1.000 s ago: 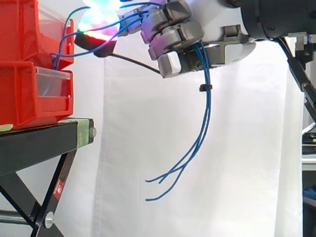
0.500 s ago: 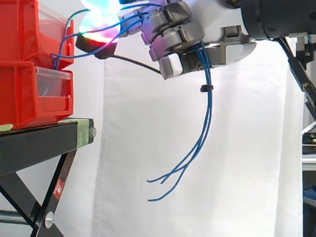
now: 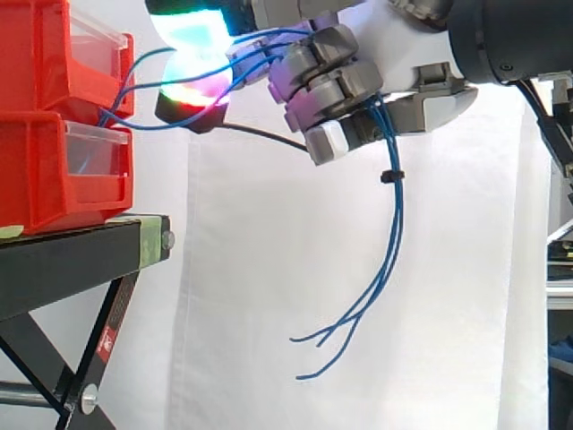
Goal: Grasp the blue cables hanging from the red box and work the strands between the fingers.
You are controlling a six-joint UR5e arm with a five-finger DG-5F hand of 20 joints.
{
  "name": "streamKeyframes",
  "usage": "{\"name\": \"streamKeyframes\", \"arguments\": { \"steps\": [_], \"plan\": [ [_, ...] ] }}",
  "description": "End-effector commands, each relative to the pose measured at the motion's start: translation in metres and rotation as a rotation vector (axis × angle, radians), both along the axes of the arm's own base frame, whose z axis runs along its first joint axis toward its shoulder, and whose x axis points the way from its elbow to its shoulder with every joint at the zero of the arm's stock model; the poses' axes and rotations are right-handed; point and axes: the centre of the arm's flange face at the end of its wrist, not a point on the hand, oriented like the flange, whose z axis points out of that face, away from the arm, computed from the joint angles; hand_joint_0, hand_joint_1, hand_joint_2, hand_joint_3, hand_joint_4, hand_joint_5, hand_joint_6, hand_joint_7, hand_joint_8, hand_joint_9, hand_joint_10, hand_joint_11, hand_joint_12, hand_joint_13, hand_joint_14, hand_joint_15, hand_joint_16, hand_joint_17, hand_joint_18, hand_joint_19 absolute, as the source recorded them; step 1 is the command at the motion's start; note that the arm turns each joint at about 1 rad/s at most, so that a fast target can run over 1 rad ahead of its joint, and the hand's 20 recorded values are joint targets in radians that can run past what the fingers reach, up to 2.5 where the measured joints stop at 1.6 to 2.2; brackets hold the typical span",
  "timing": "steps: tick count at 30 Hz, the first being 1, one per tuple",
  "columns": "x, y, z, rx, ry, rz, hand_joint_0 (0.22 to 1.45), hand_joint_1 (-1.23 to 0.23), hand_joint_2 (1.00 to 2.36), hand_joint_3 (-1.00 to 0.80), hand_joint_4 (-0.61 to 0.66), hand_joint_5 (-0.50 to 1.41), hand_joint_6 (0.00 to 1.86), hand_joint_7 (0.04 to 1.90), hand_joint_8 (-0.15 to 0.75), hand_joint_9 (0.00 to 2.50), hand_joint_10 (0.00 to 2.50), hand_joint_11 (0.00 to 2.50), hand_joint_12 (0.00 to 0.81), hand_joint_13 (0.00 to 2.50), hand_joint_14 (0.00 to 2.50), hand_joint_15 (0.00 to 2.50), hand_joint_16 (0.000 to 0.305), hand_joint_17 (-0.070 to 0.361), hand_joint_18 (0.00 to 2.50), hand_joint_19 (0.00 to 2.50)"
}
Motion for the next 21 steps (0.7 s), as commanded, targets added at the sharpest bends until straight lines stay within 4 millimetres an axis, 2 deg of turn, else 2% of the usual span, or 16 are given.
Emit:
{"name": "streamKeyframes", "arguments": {
  "steps": [1, 21],
  "plan": [
    [-0.0023, -0.0011, -0.0016, -0.01, 0.023, 0.0, 0.89, -0.58, 1.0, 0.15, 0.13, 0.43, 0.37, 1.46, 0.439, 1.05, 2.5, 2.5, 0.486, 1.47, 2.5, 1.59, 0.056, 0.125, 1.79, 0.83],
    [-0.0052, -0.0022, -0.0035, -0.023, 0.053, 0.001, 0.89, -0.56, 1.01, 0.18, 0.13, 0.41, 0.48, 1.41, 0.439, 1.05, 2.5, 2.5, 0.486, 1.47, 2.5, 1.59, 0.056, 0.125, 1.79, 0.83]
  ]
}}
